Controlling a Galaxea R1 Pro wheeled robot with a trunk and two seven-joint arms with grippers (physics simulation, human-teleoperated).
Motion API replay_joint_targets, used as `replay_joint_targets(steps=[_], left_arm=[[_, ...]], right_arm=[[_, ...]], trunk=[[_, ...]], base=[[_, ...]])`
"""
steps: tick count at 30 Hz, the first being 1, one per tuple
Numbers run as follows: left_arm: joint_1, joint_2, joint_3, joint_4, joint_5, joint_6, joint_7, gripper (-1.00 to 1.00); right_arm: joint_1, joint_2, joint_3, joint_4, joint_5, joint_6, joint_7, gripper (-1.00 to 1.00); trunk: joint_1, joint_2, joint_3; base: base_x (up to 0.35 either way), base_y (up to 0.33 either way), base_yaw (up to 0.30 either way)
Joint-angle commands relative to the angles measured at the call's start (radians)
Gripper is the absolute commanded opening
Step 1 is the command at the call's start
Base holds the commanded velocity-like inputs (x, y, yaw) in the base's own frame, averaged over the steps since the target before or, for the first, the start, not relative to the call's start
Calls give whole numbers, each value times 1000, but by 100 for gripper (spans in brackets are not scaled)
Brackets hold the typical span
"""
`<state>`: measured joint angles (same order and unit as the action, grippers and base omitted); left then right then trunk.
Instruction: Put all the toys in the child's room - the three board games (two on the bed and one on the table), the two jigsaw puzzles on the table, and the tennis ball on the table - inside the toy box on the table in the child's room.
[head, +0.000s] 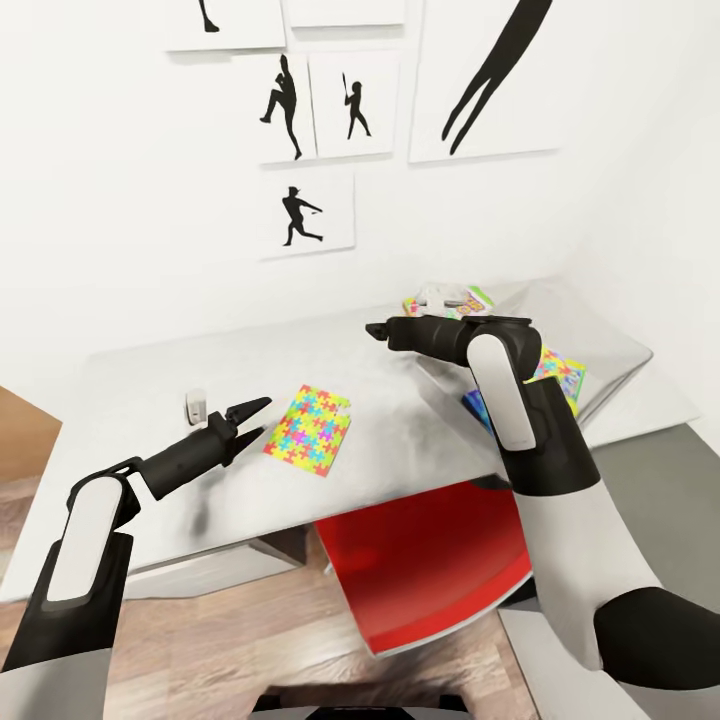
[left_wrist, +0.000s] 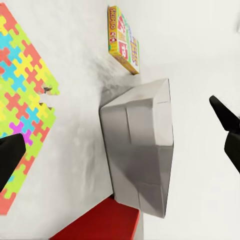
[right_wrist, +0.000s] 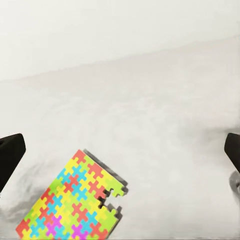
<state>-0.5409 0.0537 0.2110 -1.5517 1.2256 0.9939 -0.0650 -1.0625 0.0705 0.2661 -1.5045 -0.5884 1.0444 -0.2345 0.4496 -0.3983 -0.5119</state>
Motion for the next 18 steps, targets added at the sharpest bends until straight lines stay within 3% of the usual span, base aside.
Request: replay_joint_targets(steps=[1,9,18], left_arm=[[-1,0,1,0,-6,5,-7,100],[-1,1,2,0,-7,5,-7,100],[-1,4,2,-2,-6,5,-7,100]], right_arm=[[-1,0,0,-1,-10,3,-10,100],[9,-1,1,1,-9,3,-12,100],[20,-1,1,1,-7,3,-12,100]], trunk=[[0,-2,-1],[0,-2,-1],[0,-2,-1]], base=[[-81,70,0],[-87,101,0],[-97,205,0]])
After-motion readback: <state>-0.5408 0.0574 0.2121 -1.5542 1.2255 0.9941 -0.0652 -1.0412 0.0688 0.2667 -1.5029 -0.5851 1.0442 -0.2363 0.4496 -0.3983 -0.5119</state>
